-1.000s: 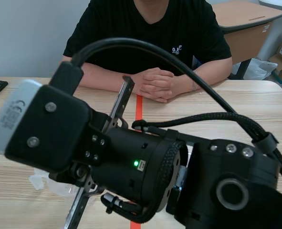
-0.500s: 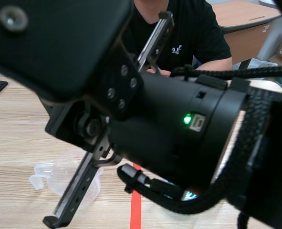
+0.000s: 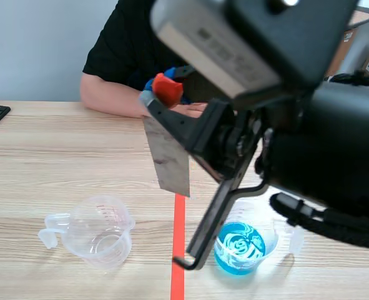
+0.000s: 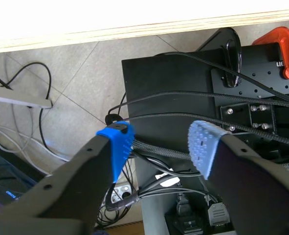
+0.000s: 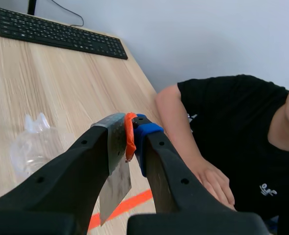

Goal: Do the redox reaction experiment.
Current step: 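Move the plate over the blue solution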

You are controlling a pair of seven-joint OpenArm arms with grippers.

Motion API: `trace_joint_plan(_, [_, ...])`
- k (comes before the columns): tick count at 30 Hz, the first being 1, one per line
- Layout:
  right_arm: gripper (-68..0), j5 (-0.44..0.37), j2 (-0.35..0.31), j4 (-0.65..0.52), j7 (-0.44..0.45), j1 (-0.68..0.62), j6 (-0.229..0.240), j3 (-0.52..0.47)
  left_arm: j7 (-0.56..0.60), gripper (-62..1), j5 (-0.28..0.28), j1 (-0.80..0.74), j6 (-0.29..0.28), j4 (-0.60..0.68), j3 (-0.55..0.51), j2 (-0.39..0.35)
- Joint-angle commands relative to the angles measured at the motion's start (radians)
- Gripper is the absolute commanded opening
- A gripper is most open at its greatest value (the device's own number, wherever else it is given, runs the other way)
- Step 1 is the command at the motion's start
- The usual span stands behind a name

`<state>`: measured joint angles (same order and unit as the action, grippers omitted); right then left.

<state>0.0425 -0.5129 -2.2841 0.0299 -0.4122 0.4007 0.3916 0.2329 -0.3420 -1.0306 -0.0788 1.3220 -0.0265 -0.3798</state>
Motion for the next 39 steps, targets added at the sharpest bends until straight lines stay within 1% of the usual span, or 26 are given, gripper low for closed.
trace_joint_plan(1, [-66.0, -0.043, -0.026, -0.011, 0.037, -0.012, -0.007, -0.04, 0.01, -38.1, -0.002, -0.004, -0.002, 0.019, -0.006, 0.0])
trace_joint_plan(3, [-66.0, -0.099, -0.055, -0.011, 0.057, -0.034, 0.003, -0.098, 0.01, -41.7, -0.002, -0.004, -0.002, 0.019, -0.006, 0.0])
trace_joint_plan(5, [-66.0, -0.158, -0.085, -0.011, 0.075, -0.06, 0.035, -0.16, 0.01, -44.5, -0.002, -0.004, -0.002, 0.019, -0.006, 0.0])
trace_joint_plan(7, [-66.0, -0.216, -0.115, -0.011, 0.091, -0.091, 0.054, -0.217, 0.01, -47.0, -0.001, -0.004, -0.002, 0.019, -0.006, -0.001])
trace_joint_plan(11, [-66.0, -0.311, -0.172, -0.011, 0.122, -0.159, 0.08, -0.334, 0.009, -49.7, -0.001, -0.003, -0.002, 0.019, -0.006, -0.001])
trace_joint_plan(12, [-66.0, -0.329, -0.186, -0.011, 0.133, -0.178, 0.082, -0.362, 0.009, -50.6, -0.001, -0.003, -0.002, 0.019, -0.006, -0.001])
trace_joint_plan(15, [-66.0, -0.37, -0.223, -0.011, 0.169, -0.238, 0.096, -0.447, 0.01, -56.1, 0.024, -0.003, -0.012, 0.019, -0.006, 0.0])
trace_joint_plan(17, [-66.0, -0.394, -0.244, -0.011, 0.194, -0.28, 0.114, -0.498, 0.011, -56.7, 0.045, -0.003, -0.014, 0.019, -0.006, -0.001])
trace_joint_plan(20, [-66.0, -0.415, -0.273, -0.011, 0.234, -0.34, 0.147, -0.562, 0.01, -56.7, 0.048, -0.002, -0.021, 0.02, -0.006, 0.0])
trace_joint_plan(24, [-66.0, -0.418, -0.303, -0.009, 0.272, -0.387, 0.151, -0.608, 0.01, -56.7, 0.047, -0.002, -0.022, 0.02, -0.006, 0.0])
trace_joint_plan(31, [-66.0, -0.418, -0.341, 0.03, 0.304, -0.391, 0.154, -0.61, -0.01, -56.7, 0.047, -0.002, -0.021, 0.02, -0.006, 0.0])
trace_joint_plan(39, [-66.0, -0.417, -0.343, 0.05, 0.321, -0.391, 0.154, -0.61, -0.024, -56.7, 0.047, -0.002, -0.021, 0.02, -0.006, 0.0])
